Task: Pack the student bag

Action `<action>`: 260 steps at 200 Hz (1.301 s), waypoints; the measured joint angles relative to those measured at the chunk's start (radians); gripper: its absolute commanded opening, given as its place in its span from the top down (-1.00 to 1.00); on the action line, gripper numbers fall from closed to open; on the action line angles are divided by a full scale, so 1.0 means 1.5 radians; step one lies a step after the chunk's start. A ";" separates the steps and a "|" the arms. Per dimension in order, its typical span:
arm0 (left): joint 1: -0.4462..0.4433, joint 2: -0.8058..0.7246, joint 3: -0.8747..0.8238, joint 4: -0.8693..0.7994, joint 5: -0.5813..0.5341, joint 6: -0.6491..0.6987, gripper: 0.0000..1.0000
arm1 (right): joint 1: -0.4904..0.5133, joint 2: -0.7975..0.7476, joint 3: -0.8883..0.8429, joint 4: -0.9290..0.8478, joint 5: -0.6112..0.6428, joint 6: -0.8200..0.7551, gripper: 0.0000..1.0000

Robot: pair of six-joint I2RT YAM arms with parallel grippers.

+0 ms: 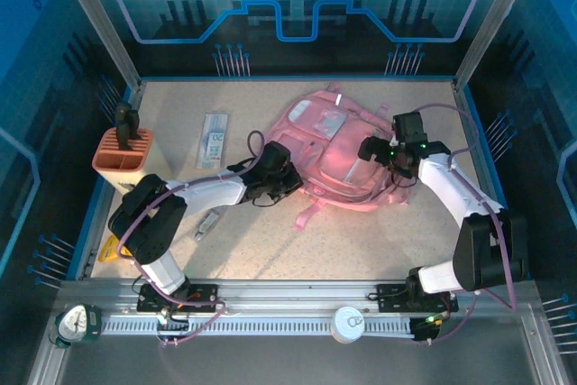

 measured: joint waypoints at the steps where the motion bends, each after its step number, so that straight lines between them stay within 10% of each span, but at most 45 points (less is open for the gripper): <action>1: -0.002 0.001 0.001 0.000 -0.002 -0.003 1.00 | 0.001 -0.001 0.000 -0.001 0.000 -0.001 -0.99; 91: -0.065 0.033 0.024 0.016 -0.069 -0.126 1.00 | 0.205 -0.180 -0.087 -0.145 -0.007 -0.027 -0.95; 143: -0.084 0.033 0.024 0.040 -0.075 -0.165 1.00 | 0.361 -0.147 -0.175 -0.079 0.000 0.036 -0.50; 260: -0.103 0.033 0.024 0.066 -0.082 -0.187 1.00 | 0.398 -0.091 -0.218 0.159 0.115 0.052 0.26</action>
